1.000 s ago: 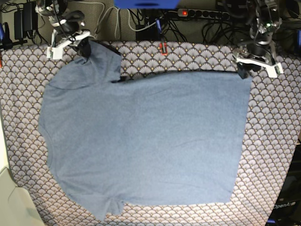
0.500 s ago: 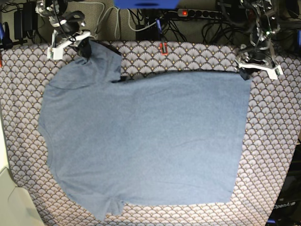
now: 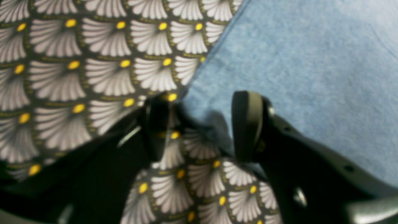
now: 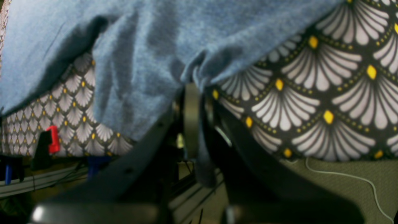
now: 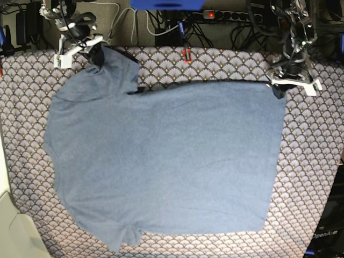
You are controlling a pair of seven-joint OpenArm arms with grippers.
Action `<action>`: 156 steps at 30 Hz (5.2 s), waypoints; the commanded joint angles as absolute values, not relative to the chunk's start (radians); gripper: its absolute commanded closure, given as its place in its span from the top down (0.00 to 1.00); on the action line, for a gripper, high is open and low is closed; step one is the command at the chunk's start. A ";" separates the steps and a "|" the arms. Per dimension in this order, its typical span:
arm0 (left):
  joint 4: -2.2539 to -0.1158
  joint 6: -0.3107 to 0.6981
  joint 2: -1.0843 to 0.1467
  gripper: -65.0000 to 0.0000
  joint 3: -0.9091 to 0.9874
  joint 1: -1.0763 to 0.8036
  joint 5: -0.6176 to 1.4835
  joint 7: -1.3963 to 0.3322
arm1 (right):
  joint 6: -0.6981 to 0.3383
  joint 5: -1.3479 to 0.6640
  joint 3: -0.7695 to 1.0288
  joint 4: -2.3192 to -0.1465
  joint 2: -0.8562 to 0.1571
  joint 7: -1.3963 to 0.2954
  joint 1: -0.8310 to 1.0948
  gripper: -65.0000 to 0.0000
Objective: Fold the T-shirt properly
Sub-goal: 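Lower both grippers onto the shirt's shoulder corners and pinch them, then lift the shoulder edge with both grippers and fold it toward the hem, then open both grippers to release the folded edge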
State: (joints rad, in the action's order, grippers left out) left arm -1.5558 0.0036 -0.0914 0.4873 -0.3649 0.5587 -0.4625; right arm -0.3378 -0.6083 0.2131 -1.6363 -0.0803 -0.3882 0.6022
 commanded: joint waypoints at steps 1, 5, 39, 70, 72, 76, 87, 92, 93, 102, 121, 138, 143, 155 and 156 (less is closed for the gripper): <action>-1.561 0.005 -0.093 0.48 0.483 -0.366 0.564 -0.489 | -0.312 -0.570 0.214 -1.627 -0.085 -0.450 0.622 0.00; -1.561 0.005 -0.090 0.23 0.453 -0.366 0.562 -0.484 | -0.312 -0.570 0.214 -1.627 -0.087 -0.450 0.622 0.00; -1.728 0.005 -0.091 0.01 0.539 -0.478 0.562 -0.492 | -0.507 -0.575 0.331 -1.966 -0.148 -0.440 0.754 0.00; -1.583 0.005 -0.174 0.01 0.558 -0.154 0.550 -0.664 | -0.533 -0.567 0.360 -1.957 -0.260 -0.607 0.473 0.00; -1.550 0.005 -0.196 0.01 0.558 -0.101 0.550 -0.682 | -0.533 -0.567 0.360 -1.943 -0.275 -0.648 0.415 0.00; -1.484 0.005 -0.229 0.01 0.529 0.002 0.550 -0.688 | -0.533 -0.567 0.358 -1.851 -0.318 -0.720 0.280 0.00; -1.211 0.004 -0.332 0.01 0.312 0.237 0.516 -0.679 | -0.533 -0.547 0.257 -1.506 -0.443 -0.723 0.001 0.00; -1.150 0.004 -0.325 0.01 0.275 0.312 0.352 -0.677 | -0.538 -0.375 0.200 -1.412 -0.444 -0.719 -0.122 0.00; -1.141 0.005 -0.309 0.01 0.272 0.320 0.328 -0.677 | -0.538 -0.346 0.180 -1.392 -0.444 -0.704 -0.145 0.00; -1.119 0.005 -0.286 0.01 0.269 0.309 0.232 -0.576 | -0.538 -0.082 0.004 -1.334 -0.426 -0.542 -0.246 0.00; -1.121 0.005 -0.289 0.01 0.268 0.308 0.231 -0.575 | -0.535 0.308 -0.015 -1.079 -0.275 -0.341 -0.467 0.00; -1.119 0.005 -0.294 0.01 0.174 0.372 0.231 -0.573 | -0.535 0.308 -0.013 -1.010 -0.272 -0.340 -0.495 0.00; -1.119 0.004 -0.289 0.01 0.173 0.380 0.231 -0.573 | -0.535 0.308 -0.065 -1.010 -0.272 -0.340 -0.496 0.00; -1.086 0.005 -0.297 0.53 0.174 0.374 0.231 -0.573 | -0.533 0.309 -0.085 -1.010 -0.274 -0.349 -0.495 0.09; -1.086 0.005 -0.303 0.62 0.174 0.374 0.231 -0.573 | -0.533 0.309 -0.084 -1.010 -0.274 -0.349 -0.493 0.12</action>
